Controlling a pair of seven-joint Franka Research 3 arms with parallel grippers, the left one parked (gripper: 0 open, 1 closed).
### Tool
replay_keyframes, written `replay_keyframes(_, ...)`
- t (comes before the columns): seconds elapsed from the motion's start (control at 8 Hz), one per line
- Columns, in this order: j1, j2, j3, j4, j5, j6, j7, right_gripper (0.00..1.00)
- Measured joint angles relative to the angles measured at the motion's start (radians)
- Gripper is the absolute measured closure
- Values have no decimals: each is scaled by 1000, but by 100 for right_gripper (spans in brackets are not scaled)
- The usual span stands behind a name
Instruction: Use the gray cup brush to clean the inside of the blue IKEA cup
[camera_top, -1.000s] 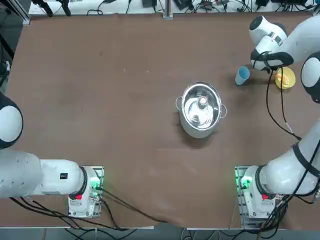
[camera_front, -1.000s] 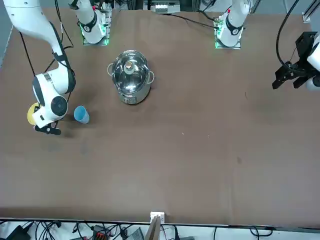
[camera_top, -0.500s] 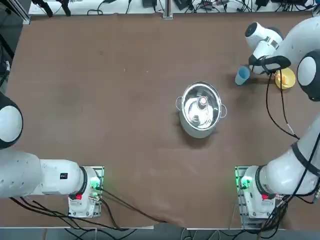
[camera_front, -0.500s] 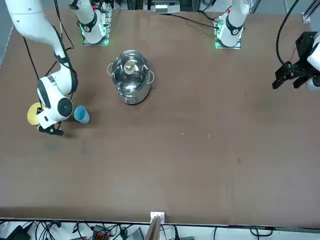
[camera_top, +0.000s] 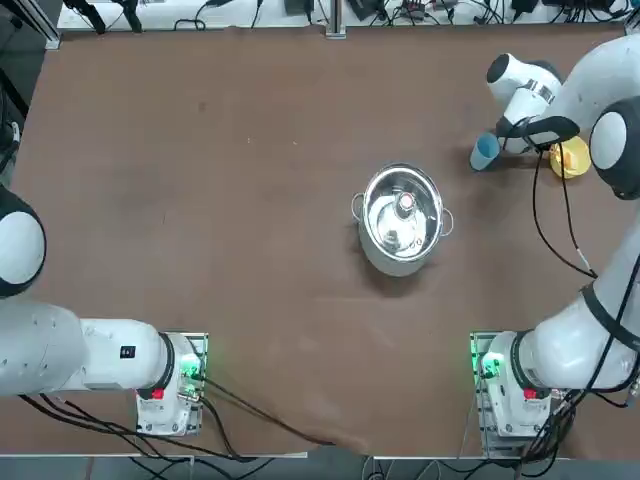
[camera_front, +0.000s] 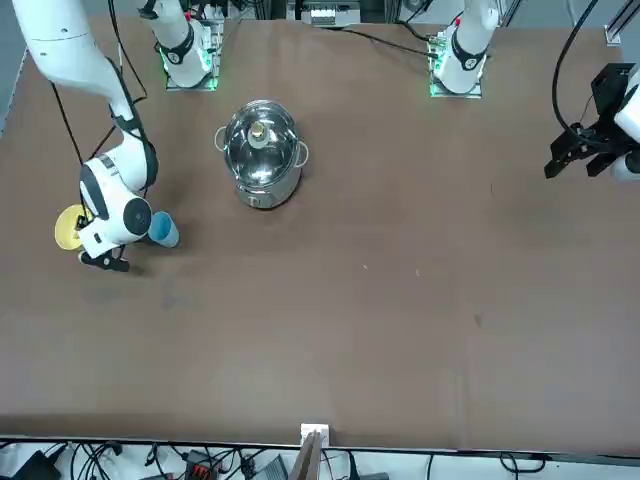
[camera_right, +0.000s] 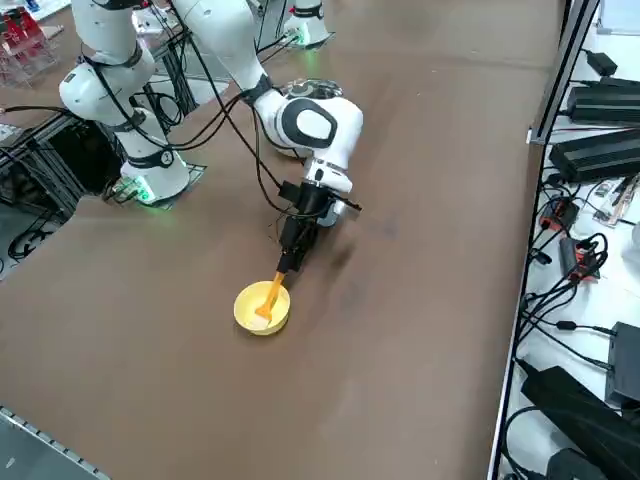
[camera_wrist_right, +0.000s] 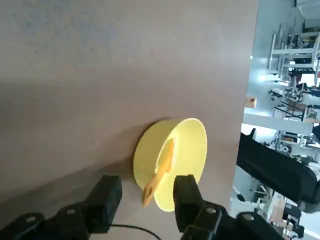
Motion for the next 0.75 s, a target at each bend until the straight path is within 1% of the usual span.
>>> replay_keyframes(0.12,0,1,0,0,-1,-11,12,35)
replay_keyframes(0.75,0,15,0,-6,-4,-19,47,43)
